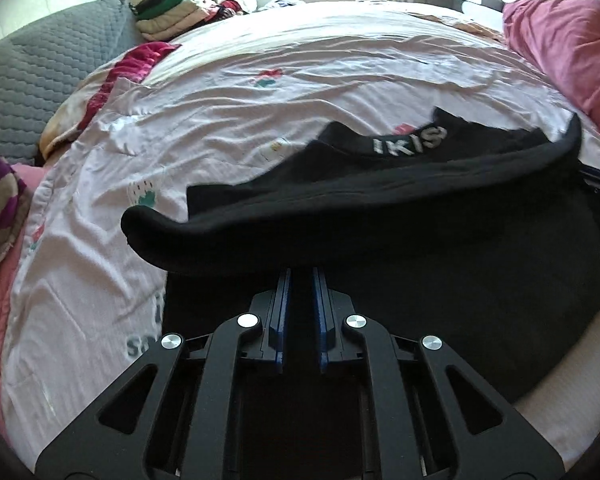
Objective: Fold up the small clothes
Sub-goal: 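Lower the hem onto the collar with both tools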
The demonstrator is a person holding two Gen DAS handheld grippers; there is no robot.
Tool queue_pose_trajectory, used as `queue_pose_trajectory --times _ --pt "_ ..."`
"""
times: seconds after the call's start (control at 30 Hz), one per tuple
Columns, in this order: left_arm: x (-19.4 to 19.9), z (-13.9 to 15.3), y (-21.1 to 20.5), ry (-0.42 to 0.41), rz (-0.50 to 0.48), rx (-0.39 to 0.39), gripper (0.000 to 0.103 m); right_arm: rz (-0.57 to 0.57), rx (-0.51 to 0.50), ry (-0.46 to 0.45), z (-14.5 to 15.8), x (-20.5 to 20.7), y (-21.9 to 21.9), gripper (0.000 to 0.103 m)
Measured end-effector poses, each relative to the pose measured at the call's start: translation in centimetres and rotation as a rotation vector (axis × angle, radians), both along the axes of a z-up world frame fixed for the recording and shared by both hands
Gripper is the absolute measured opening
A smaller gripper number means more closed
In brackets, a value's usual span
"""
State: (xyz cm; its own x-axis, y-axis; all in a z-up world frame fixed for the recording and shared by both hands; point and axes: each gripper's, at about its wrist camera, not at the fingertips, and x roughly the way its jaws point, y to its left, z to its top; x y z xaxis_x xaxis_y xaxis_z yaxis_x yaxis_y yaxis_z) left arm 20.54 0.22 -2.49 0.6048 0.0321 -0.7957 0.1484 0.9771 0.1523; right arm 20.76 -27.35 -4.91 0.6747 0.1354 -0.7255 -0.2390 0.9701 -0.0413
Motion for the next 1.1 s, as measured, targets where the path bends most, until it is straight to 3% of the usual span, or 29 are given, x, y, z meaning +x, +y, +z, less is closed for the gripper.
queue_pose_trajectory --times 0.13,0.4,0.53,0.63,0.87,0.93,1.0,1.1 --pt "1.5 0.0 1.5 -0.010 0.053 -0.028 0.011 -0.017 0.011 -0.001 -0.2 1.5 0.0 0.020" --pt "3.4 1.1 5.8 -0.045 0.180 -0.084 0.014 -0.093 0.039 -0.023 0.3 3.6 -1.4 0.020" --pt "3.9 1.2 8.2 -0.047 0.247 -0.128 0.023 -0.163 0.064 -0.031 0.5 4.0 -3.3 0.025" --pt "4.3 0.7 9.0 -0.023 0.258 -0.167 0.028 -0.199 0.093 -0.015 0.5 4.3 -4.8 0.039" --pt "5.2 -0.4 8.9 0.007 0.242 -0.213 0.032 -0.183 0.168 0.047 -0.4 5.1 -5.8 0.039" --pt "5.2 -0.4 8.8 0.007 0.232 -0.218 0.027 -0.172 0.180 0.052 -0.4 5.1 -5.8 0.036" --pt "5.1 -0.4 8.4 0.003 0.219 -0.207 0.012 -0.151 0.194 0.056 -0.4 5.0 -5.6 0.024" --pt "4.9 -0.1 7.8 -0.018 0.209 -0.175 0.003 -0.131 0.184 0.050 -0.3 4.8 -5.1 0.008"
